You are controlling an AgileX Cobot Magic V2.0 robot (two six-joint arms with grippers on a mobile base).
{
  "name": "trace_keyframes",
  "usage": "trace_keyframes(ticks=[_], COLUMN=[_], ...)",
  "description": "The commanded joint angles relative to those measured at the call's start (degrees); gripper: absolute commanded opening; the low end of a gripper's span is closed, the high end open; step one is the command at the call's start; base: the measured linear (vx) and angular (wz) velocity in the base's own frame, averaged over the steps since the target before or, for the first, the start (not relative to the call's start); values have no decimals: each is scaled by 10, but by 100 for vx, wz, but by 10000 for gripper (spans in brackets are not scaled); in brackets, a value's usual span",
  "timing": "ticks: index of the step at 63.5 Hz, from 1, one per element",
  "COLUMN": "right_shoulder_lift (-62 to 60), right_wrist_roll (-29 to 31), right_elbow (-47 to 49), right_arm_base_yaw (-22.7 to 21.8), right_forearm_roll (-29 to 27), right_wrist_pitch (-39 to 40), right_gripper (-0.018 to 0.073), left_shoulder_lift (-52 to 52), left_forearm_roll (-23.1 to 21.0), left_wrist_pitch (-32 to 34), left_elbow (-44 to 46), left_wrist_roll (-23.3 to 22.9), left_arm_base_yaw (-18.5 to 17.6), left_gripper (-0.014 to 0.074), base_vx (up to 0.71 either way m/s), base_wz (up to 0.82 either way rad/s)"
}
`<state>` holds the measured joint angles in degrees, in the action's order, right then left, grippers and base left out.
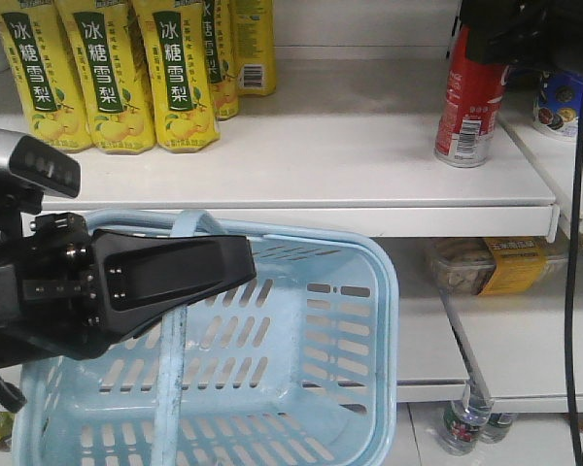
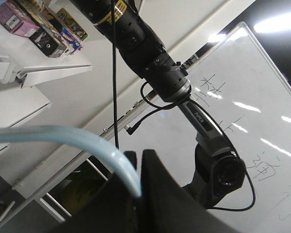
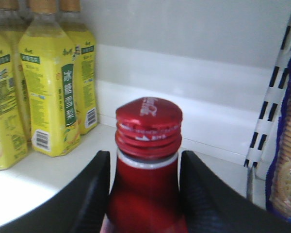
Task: Place coke in basket with both arms
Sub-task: 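Lift the red bottle off the shelf and carry it over the basket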
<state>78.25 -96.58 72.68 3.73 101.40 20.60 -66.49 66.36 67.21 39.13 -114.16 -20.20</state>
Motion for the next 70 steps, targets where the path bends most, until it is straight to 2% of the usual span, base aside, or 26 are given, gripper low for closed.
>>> trace_keyframes(ticks=[1,11,27,42,49,59,66,70], right_shoulder_lift=[-42,-124,-301,-374,-374,-363,-350,-340], right_wrist_roll=[-14,-70,-173,-228,-225,-165,-137,-135], right_elbow=[20,16,-73,-219,-278,-322,-321,-321], right_arm_base_yaw=[-2,-2,-2,-2,-2,-2,-1,-1], right_forearm_roll=[-11,7,7,4,-4,-94,-133,-136], right_wrist_pitch=[50,170,265,287,290,298,319,320], right_gripper=[-10,-5,-5,-5,-5,-5,-5,-5], left_shoulder_lift=[13,13,13,13,13,13,13,13], left_forearm_roll=[-48,-48,-48,-48,-48,-48,-48,-48], left_wrist_pitch=[101,101,101,101,101,101,100,100], left_elbow=[14,14,14,14,14,14,14,14], left_wrist_roll=[6,6,6,6,6,6,6,6], left_arm_base_yaw=[-3,-3,-3,-3,-3,-3,-3,-3], left_gripper=[-6,-6,-6,-6,-6,-6,-6,-6], base_vx=[0,0,0,0,0,0,0,0], base_wz=[0,0,0,0,0,0,0,0])
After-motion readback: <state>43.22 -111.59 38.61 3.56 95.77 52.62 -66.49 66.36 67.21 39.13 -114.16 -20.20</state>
